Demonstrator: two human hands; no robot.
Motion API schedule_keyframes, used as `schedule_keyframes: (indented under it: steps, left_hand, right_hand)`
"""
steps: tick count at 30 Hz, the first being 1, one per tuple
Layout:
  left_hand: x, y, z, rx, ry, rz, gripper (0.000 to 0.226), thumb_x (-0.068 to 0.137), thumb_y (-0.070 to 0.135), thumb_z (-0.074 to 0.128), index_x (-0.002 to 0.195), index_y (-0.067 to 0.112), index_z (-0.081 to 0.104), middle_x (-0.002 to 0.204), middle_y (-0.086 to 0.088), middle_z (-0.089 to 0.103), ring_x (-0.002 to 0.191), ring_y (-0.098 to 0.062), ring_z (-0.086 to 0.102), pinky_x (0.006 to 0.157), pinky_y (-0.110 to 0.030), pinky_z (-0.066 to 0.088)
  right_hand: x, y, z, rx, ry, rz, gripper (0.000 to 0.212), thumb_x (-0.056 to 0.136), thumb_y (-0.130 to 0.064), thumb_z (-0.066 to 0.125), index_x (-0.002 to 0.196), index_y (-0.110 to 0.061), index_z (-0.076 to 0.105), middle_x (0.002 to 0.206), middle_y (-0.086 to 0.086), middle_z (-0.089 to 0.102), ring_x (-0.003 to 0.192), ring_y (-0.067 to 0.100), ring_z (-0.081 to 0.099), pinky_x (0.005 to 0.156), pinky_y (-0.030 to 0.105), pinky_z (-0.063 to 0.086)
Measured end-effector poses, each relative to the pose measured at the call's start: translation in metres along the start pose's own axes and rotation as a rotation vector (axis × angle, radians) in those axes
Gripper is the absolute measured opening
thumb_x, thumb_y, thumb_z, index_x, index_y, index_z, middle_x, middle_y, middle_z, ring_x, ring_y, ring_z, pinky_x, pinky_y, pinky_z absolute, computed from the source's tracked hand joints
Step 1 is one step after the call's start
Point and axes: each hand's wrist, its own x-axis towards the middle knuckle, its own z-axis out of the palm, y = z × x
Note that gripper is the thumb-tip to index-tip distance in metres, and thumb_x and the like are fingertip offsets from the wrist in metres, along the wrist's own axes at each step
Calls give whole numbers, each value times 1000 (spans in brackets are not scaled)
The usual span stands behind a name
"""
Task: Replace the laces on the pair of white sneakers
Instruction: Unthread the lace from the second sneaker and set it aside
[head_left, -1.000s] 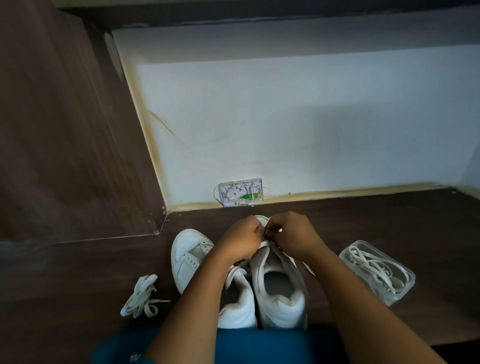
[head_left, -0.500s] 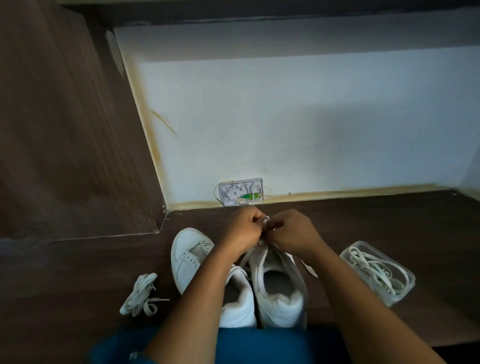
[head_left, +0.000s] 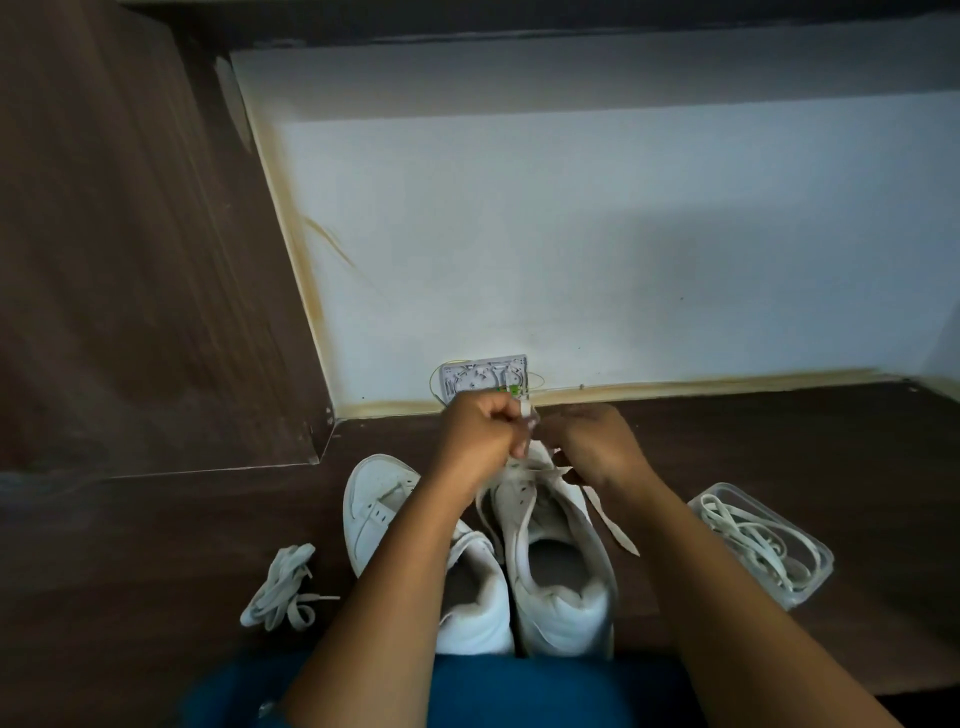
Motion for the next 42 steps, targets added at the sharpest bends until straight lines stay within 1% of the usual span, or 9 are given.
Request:
schedule_keyframes:
  steps: [3,6,9,13,19,23,30,38,42]
  left_hand:
    - [1,12,-2,-130,55,61,24,83,-1,65,64,13,59,45,13,56,37,1,43,39,-11,33]
    - [-1,5,-5,-84,-24,-37,17,88,1,59,75,11,64,59,6,60,45,-2,45,43,-14,36]
    - [-2,-10,-11,36,-176,-200,24,82,-9,49,80,8,65,63,-4,56,53,-12,46,47,-21,38]
    - [-5,-15,-10,285,-248,-83,31,82,-2,63,61,20,60,46,10,54,47,-5,47,50,-18,38]
    - [0,7,-4,-201,33,49,24,86,-9,57,67,5,62,51,5,60,44,-4,49,45,-17,41]
    - [-2,5,-5,-336,53,41,32,86,-4,59,63,15,69,66,-8,65,50,-11,51,50,-21,43]
    - [-8,-15,-5,195,-271,-84,23,85,-2,60,69,14,62,58,0,57,49,-7,50,48,-19,42]
    - [-4,15,-3,-392,8,70,25,92,-1,50,71,6,62,66,4,68,48,-7,57,48,-18,48]
    - [-6,13,-6,-510,87,89,23,93,2,49,75,5,63,68,2,67,55,-9,60,58,-21,53]
  right_hand:
    - [-1,6,-1,-132,-178,-68,9,78,-4,65,69,-2,68,61,11,57,57,19,50,56,26,40]
    - [4,13,7,-216,-33,-193,18,79,-11,71,62,-6,68,58,8,59,57,15,52,60,29,42]
    - [7,6,9,230,79,-134,29,81,4,62,55,-8,64,55,11,56,56,21,49,59,33,41]
    - [4,-2,5,476,63,-127,24,86,1,61,62,-1,60,60,15,54,56,21,48,57,28,44]
    - [3,2,-8,141,-188,-104,10,84,-7,63,84,1,69,71,10,62,59,14,53,53,23,43]
    - [7,15,1,-190,-152,-279,14,79,-11,67,67,-3,64,60,10,60,54,15,52,60,32,45]
    - [8,-9,-4,768,27,-253,30,91,5,52,64,-7,55,63,11,56,54,18,52,55,28,47]
    - [3,11,-1,-484,-170,-333,19,80,-16,68,63,-13,61,65,5,61,63,14,54,62,27,41]
    - [3,5,6,-149,0,-360,19,87,-6,62,69,0,62,61,11,61,54,13,55,57,25,45]
